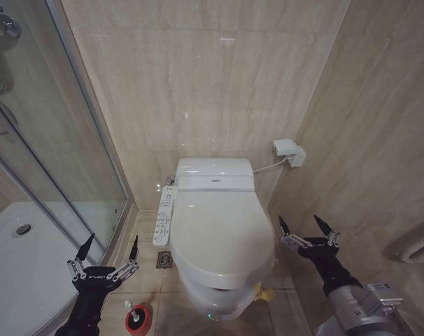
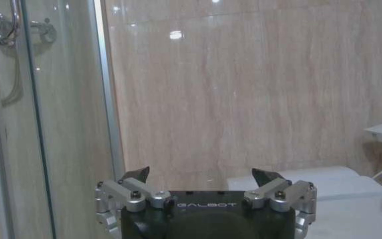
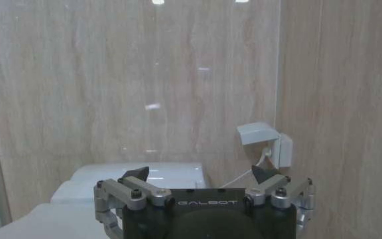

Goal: Open the toilet lid, clean the toilet bowl with a toilet brush, close the toilet lid, and flush.

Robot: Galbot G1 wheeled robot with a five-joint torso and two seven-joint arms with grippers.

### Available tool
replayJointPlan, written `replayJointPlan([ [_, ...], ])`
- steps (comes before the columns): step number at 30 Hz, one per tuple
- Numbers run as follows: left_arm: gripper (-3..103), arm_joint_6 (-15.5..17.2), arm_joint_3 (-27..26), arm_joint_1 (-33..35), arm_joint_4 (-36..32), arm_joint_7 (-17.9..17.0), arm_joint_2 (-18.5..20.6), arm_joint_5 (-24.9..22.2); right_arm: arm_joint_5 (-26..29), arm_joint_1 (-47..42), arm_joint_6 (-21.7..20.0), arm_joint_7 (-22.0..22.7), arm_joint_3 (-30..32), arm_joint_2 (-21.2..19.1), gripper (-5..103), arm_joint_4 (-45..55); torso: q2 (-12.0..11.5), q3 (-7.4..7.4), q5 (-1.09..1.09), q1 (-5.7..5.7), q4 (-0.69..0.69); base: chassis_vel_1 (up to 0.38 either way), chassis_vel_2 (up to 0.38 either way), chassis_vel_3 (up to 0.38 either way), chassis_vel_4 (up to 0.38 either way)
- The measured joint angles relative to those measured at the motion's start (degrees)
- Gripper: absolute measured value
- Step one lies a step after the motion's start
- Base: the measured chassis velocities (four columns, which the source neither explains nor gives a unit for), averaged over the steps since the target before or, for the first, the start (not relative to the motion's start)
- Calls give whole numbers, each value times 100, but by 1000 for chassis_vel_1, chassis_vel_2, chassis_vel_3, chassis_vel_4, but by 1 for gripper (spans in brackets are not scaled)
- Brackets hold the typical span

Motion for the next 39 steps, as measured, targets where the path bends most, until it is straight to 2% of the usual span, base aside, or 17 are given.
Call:
replayJointPlan([
  [39, 100, 0, 0, 0, 0, 0, 0, 0, -27, 136, 23, 1, -48, -9, 100, -3, 0, 0, 0, 0, 0, 0, 0, 0, 0],
])
